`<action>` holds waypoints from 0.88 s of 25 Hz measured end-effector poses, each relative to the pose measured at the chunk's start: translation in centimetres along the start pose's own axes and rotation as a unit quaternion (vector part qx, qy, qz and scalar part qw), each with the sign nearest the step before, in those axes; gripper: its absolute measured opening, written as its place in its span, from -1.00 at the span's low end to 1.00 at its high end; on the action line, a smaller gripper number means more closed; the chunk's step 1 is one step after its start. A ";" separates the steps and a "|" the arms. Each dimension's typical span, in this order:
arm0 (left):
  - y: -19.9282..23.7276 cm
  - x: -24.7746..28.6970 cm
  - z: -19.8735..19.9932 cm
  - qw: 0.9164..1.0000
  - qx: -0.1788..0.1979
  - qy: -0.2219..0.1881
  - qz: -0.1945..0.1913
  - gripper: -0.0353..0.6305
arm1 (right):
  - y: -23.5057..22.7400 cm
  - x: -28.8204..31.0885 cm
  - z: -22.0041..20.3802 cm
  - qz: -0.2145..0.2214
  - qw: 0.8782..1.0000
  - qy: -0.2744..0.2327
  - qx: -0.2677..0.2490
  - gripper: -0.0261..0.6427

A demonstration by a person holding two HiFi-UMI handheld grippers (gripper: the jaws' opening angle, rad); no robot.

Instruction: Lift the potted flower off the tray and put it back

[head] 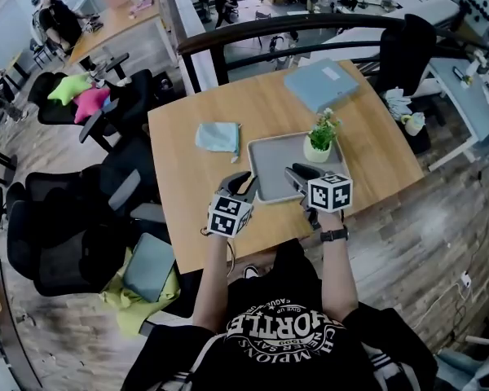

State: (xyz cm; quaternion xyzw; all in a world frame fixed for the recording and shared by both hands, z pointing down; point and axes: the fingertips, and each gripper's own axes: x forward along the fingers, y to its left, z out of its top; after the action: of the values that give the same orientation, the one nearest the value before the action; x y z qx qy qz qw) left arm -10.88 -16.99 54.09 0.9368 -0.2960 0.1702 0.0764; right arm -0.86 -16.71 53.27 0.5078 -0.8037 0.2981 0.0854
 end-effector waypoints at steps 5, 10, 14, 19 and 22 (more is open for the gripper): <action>1.3 -2.7 -0.6 1.000 -0.022 -0.011 0.014 -0.67 | 2.6 0.5 -0.2 0.005 1.000 -0.004 -0.020 -0.59; 1.9 -5.3 0.1 0.999 -0.036 -0.030 0.026 -0.71 | 5.2 0.2 1.2 0.012 0.998 -0.035 -0.043 -0.76; 2.0 -7.3 1.4 0.997 -0.041 -0.066 0.019 -0.75 | 8.0 0.2 1.4 0.040 0.997 -0.048 -0.047 -0.81; 2.1 -9.7 3.4 0.993 -0.040 -0.111 0.029 -0.79 | 10.5 -0.6 2.1 0.039 0.993 -0.081 -0.073 -0.87; 1.8 -10.7 4.4 0.990 -0.024 -0.132 0.031 -0.80 | 11.7 -1.3 2.8 0.031 0.987 -0.117 -0.106 -0.87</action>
State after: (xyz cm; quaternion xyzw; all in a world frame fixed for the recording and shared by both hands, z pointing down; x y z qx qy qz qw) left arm -18.88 -13.91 46.15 0.9392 -0.3366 0.0397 0.0541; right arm -9.90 -13.72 45.82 0.5023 -0.8505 0.1524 0.0346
